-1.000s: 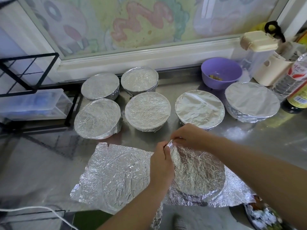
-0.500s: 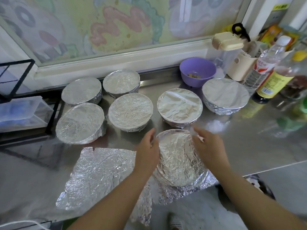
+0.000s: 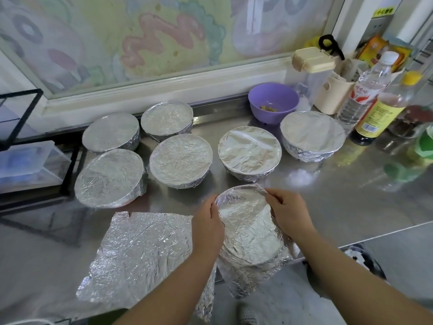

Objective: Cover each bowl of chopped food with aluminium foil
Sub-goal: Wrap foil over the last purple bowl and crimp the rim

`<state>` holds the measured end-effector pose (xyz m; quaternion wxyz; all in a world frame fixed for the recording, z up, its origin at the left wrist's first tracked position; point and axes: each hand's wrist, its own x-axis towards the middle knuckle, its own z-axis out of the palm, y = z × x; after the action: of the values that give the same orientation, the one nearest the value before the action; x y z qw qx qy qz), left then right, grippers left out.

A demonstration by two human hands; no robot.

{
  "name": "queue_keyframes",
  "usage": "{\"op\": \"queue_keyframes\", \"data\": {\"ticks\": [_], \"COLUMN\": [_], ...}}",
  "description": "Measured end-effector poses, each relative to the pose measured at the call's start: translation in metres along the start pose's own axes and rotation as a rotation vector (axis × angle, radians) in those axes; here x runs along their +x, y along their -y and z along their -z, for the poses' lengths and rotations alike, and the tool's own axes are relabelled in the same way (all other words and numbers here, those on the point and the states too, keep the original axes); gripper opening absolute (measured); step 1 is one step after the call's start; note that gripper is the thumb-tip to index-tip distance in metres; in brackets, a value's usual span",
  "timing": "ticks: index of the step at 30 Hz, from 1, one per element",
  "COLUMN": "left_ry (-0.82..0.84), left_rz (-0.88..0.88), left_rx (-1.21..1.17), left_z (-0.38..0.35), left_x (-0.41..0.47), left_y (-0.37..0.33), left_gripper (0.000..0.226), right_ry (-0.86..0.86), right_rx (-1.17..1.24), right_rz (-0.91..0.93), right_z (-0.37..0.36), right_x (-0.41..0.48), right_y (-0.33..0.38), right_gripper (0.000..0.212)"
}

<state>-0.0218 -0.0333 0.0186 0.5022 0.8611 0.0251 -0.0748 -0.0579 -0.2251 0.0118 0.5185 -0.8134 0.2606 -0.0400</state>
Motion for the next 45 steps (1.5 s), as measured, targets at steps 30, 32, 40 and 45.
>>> {"op": "queue_keyframes", "data": {"ticks": [30,32,40,45], "left_ry": [0.107,0.089,-0.067,0.074], "left_rz": [-0.251,-0.242,-0.017,-0.365], "left_rx": [0.029,-0.003,-0.051,0.147], "left_z": [-0.003,-0.003,-0.010,-0.006], "left_x": [0.007,0.002,-0.038,0.000], "left_y": [-0.009,-0.011,-0.012,-0.024], "left_gripper": [0.031,0.031,0.040,0.042], "right_ry": [0.214,0.242,0.038,-0.054], "right_rx": [-0.586,-0.591,-0.593,-0.564], "right_rz": [0.496,0.503,0.407,0.351], "right_z": [-0.014,-0.013,0.000,-0.006], "right_x": [0.035,0.033,0.004,-0.007], "right_y": [0.032,0.035,0.042,0.022], "right_gripper": [0.017,0.016,0.033,0.028]}}
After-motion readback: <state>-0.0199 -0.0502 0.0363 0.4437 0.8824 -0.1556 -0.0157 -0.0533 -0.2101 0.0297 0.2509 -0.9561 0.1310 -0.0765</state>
